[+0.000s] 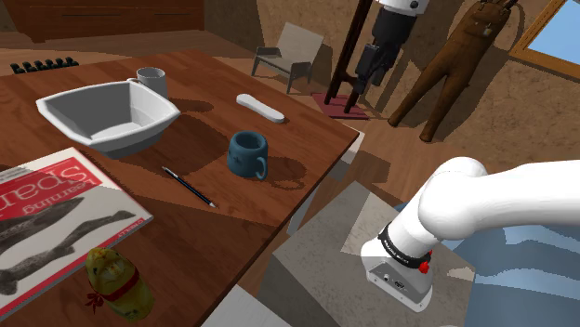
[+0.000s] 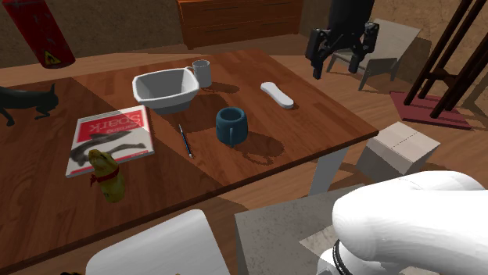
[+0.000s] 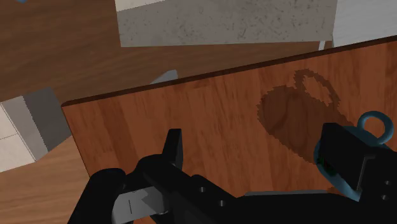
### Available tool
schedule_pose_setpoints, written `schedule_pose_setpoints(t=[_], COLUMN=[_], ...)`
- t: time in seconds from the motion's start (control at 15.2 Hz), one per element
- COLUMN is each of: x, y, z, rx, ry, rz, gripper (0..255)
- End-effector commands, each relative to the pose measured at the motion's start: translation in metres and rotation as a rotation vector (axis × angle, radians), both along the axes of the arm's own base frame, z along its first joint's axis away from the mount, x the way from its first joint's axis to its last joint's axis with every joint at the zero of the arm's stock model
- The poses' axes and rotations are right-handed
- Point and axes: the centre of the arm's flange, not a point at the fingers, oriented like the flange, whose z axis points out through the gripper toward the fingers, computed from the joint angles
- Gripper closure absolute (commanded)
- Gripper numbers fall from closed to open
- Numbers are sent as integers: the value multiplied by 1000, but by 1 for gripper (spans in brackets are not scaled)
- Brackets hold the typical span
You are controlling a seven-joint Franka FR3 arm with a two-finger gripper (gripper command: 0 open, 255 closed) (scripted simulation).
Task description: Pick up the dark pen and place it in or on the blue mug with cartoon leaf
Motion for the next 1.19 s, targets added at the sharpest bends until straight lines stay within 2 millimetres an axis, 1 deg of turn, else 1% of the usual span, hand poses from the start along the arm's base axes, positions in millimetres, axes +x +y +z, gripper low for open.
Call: schedule_pose_setpoints(t=[0.0, 1.12], x=[0, 110], y=[0, 168], z=[0, -97], rx=[0, -5], ry=[0, -28], rz=[0, 50], gripper=[0, 0])
